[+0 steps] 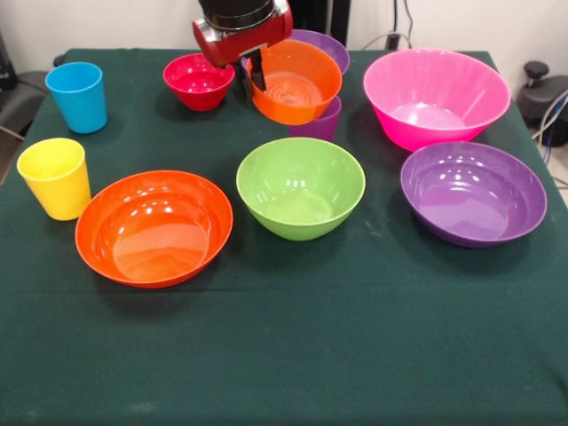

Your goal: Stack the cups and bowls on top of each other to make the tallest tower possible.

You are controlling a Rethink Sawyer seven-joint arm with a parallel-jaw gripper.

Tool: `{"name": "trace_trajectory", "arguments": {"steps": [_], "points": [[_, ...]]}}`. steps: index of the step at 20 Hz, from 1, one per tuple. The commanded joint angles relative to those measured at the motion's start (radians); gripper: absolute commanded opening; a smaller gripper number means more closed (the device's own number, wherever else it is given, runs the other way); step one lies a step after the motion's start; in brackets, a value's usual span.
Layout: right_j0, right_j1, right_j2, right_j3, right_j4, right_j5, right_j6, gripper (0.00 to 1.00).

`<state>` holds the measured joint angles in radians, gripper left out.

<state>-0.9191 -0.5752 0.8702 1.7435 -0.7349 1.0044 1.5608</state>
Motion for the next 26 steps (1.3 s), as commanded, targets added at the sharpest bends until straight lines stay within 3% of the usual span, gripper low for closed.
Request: {"name": "trace_trajectory", "arguments": {"steps": [1, 11, 21, 26], "points": [[0.019, -0.002, -0.060, 0.095, -0.063, -0.063, -0.088, 0.00], [0.050, -0.017, -0.068, 0.129, -0.050, -0.100, -0.023, 0.00], [0.088, 0.037, -0.080, 0.024, -0.036, -0.055, -0.058, 0.00], [0.101, 0.065, -0.081, -0.024, -0.057, -0.080, -0.077, 0.00]]}}
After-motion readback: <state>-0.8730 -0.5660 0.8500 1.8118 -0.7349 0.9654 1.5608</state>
